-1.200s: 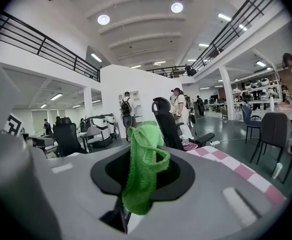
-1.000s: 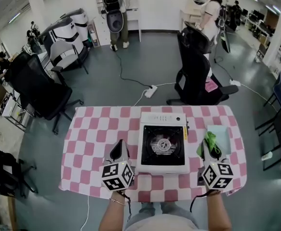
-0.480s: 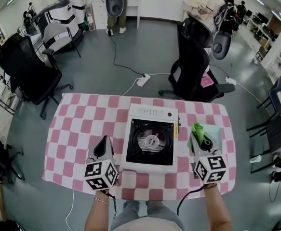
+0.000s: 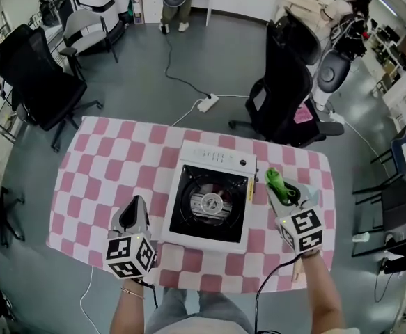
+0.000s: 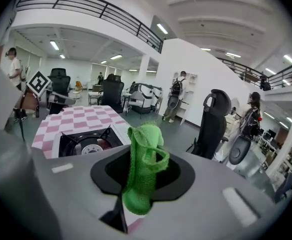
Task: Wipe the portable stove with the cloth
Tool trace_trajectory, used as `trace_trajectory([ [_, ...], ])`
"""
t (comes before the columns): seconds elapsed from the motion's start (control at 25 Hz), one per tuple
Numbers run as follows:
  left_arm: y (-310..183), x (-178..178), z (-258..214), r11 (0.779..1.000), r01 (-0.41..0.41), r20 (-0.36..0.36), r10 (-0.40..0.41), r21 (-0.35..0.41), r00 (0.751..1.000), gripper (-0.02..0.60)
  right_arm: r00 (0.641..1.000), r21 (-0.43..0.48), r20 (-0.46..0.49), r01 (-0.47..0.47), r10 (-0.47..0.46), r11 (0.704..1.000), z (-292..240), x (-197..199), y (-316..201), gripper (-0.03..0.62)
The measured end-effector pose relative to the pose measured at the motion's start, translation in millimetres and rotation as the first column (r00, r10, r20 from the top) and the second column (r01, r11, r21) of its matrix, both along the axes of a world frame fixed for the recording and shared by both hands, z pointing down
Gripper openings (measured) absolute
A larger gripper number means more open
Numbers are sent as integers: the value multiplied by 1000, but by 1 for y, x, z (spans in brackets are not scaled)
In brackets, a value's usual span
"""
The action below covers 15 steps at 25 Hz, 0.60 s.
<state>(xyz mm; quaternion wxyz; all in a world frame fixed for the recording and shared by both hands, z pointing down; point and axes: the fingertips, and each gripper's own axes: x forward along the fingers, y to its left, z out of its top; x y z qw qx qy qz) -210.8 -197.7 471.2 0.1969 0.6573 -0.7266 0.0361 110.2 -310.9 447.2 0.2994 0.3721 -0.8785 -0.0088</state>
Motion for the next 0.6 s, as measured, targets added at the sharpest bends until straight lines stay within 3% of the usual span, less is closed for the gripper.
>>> trace_trajectory([
  [0.2,-3,-1,9,999,31,-4,-31,-13,1000,0,987,-17,-112,111,-112,994,18,-7,-16,94],
  [0.6,-10,-3,19,996,82,-12,-82,-33,997,0,943,-75,-208,249,-260,966,56,-15,-48,94],
])
